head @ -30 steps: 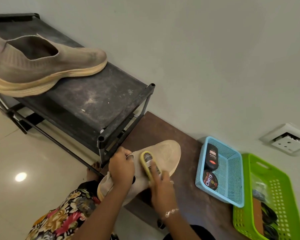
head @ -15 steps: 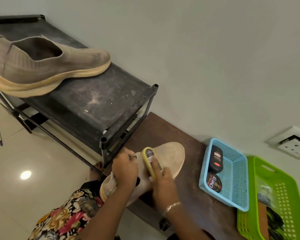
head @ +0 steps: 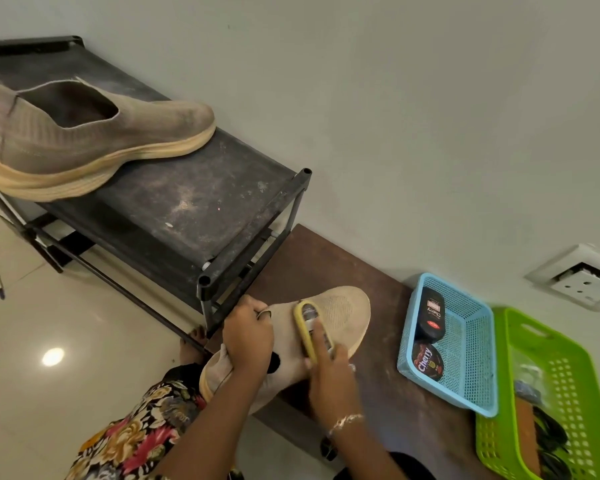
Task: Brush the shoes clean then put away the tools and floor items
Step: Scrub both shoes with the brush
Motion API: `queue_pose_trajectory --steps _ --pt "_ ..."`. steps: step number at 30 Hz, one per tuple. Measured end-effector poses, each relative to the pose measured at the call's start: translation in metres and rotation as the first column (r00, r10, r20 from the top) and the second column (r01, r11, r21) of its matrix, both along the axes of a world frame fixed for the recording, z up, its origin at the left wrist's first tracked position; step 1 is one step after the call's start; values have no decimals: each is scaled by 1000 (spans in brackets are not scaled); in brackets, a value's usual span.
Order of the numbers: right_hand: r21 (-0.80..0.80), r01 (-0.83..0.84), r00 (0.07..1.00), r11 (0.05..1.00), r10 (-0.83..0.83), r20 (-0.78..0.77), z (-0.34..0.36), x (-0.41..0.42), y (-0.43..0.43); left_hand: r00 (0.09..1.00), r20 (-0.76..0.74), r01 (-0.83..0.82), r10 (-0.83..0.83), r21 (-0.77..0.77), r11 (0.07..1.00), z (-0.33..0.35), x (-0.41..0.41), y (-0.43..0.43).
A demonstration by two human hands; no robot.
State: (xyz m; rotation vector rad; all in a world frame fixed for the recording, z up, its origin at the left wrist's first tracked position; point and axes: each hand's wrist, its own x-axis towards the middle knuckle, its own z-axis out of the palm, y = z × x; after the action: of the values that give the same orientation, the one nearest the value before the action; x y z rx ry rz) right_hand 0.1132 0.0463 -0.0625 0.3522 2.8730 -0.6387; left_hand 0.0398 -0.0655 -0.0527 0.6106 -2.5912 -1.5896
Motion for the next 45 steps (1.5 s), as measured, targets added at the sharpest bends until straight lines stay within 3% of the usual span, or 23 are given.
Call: queue_pose_trajectory --steps 3,5,6,8,10,12,14,17,20,22,24,26,28,30,33,35,38,41,45 --pt "-196 -219 976 956 213 -49 5 29 -25 999 47 1 -2 27 1000 0 -2 -3" --pt "-98 -271 958 958 257 -129 2 23 -8 998 57 29 -31 41 999 1 -2 -4" --pt "4 -234 963 972 233 -135 0 14 11 998 52 39 -42 51 998 2 -3 -5" --pt "168 -65 998 984 67 -7 -3 -13 47 998 37 46 -48 53 998 2 -4 -5" --pt "181 89 991 979 -105 81 1 -37 66 999 31 41 -43 62 997 2 -4 -4" --pt "144 187 978 972 -199 69 5 -43 56 999 50 3 -7 84 996 1 -5 -3" --pt "51 194 979 980 -196 50 5 -33 33 997 65 -38 31 112 993 -2 -6 -1" --pt "-105 -62 997 992 66 32 8 6 -4 989 120 -101 85 135 986 0 -8 1" --pt "-479 -190 978 857 208 -15 11 38 -9 984 177 -54 26 155 986 2 -10 -1" --pt "-705 -88 995 704 23 -100 16 47 3 980 172 73 -98 150 986 5 -11 -4" --pt "-810 68 955 583 -272 -116 15 49 21 973 75 208 -220 140 968 14 -6 -8" --pt "-866 214 865 451 -500 -47 9 49 34 962 -76 264 -261 32 964 27 8 -10" --pt "-895 286 810 342 -585 35 6 46 39 947 -239 190 -217 -131 973 34 31 -15" --pt "-898 329 792 291 -603 94 11 46 36 922 -299 145 -246 -324 935 28 56 -22" --pt "-877 320 843 359 -531 90 17 48 29 897 -208 195 -391 -607 771 7 82 -28" --pt "-854 277 894 441 -445 60 19 50 24 910 -150 194 -388 -672 715 4 86 -24" --pt "-843 249 920 478 -389 51 20 56 21 906 -74 236 -417 -728 644 11 83 -11" --pt "-846 248 916 471 -398 47 19 57 23 915 46 301 -402 -741 601 13 76 3" --pt "-877 260 895 404 -441 63 13 56 27 951 119 283 -286 -713 642 19 65 17"
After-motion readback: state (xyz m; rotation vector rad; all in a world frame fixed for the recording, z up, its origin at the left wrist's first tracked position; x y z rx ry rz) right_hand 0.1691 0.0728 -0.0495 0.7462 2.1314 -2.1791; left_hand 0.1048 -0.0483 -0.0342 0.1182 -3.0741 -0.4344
